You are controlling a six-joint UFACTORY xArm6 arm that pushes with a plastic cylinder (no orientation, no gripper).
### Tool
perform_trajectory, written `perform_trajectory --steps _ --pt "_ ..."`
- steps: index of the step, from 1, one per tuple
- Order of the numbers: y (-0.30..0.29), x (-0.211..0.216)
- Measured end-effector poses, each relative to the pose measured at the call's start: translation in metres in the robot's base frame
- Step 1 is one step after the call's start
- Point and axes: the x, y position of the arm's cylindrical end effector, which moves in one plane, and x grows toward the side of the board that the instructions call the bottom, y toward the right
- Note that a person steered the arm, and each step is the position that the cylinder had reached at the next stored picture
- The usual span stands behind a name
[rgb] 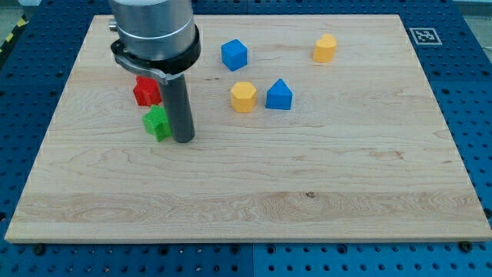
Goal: Move your arm towards the top left of the board
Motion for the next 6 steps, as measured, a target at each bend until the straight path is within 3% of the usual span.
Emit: perform_trajectory --steps 2,3,4,6 --pt "-0.031 0.001" --pt "0.01 0.036" --pt "0.085 0.067" --pt "0.084 0.071"
